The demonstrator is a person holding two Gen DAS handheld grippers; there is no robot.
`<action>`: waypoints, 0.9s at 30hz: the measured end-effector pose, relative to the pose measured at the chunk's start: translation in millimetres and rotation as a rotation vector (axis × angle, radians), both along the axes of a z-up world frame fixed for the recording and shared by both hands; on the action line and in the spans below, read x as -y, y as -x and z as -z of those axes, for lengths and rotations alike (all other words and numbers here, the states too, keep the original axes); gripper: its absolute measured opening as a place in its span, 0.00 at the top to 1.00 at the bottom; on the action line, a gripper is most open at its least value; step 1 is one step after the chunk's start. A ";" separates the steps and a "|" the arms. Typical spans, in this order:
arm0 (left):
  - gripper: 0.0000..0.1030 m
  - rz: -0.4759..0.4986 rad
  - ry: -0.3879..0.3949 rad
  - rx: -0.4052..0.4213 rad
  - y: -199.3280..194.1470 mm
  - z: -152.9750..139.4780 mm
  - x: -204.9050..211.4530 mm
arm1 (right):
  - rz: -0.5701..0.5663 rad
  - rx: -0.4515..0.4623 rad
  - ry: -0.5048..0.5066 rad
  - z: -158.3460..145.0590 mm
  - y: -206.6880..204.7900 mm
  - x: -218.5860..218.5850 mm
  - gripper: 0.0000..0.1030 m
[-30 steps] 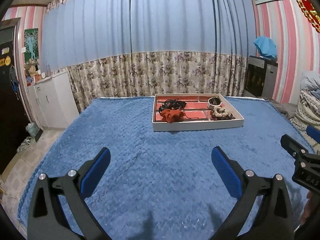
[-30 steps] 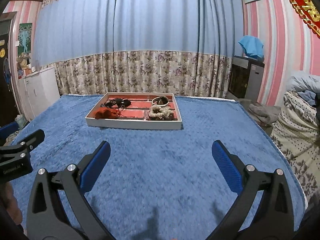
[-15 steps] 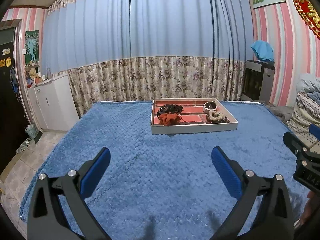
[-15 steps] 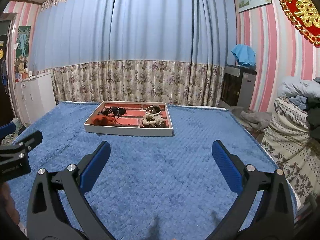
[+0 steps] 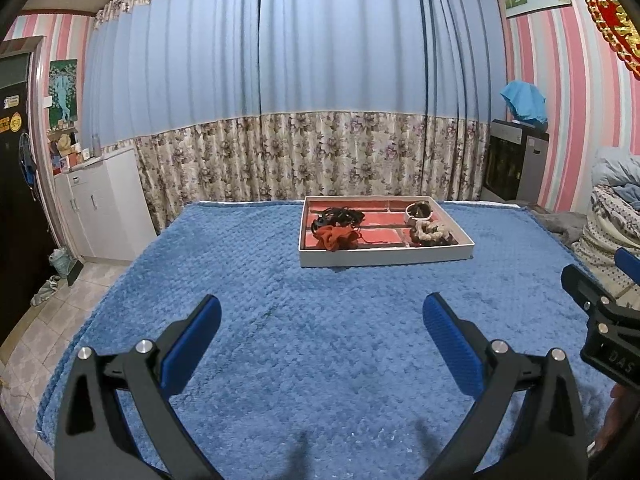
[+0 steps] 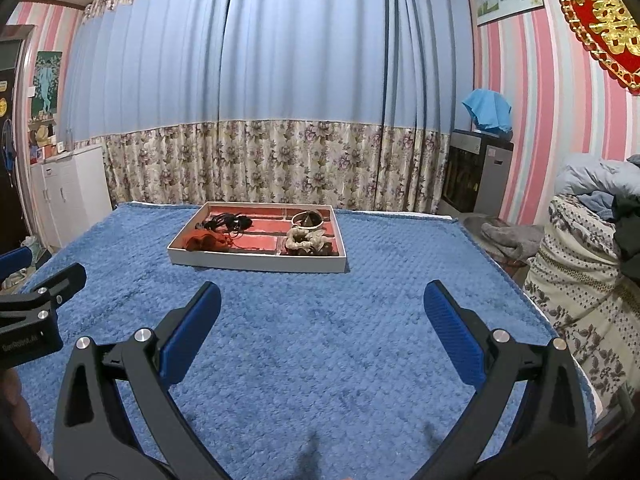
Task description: Organize jewelry
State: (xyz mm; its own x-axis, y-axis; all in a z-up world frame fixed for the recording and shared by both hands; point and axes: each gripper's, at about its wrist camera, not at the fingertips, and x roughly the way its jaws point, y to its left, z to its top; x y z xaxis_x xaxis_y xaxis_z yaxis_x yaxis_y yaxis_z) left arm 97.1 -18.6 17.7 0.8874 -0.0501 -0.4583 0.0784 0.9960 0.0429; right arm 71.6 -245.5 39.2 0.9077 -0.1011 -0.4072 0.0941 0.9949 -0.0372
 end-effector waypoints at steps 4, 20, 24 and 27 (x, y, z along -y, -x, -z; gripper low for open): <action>0.04 0.005 0.003 0.001 1.4 -0.1 -0.1 | 0.002 -0.001 -0.004 0.5 -0.4 0.0 0.04; 0.04 0.001 -0.001 0.016 3.9 -0.7 0.3 | 0.005 0.003 -0.005 1.9 1.4 -1.6 0.04; 0.04 -0.001 -0.002 0.021 4.2 -2.1 1.3 | 0.006 0.003 -0.008 2.3 1.9 -2.5 0.04; 0.04 0.001 -0.001 0.020 5.0 -2.6 1.1 | 0.005 0.002 -0.008 2.2 1.8 -1.7 0.04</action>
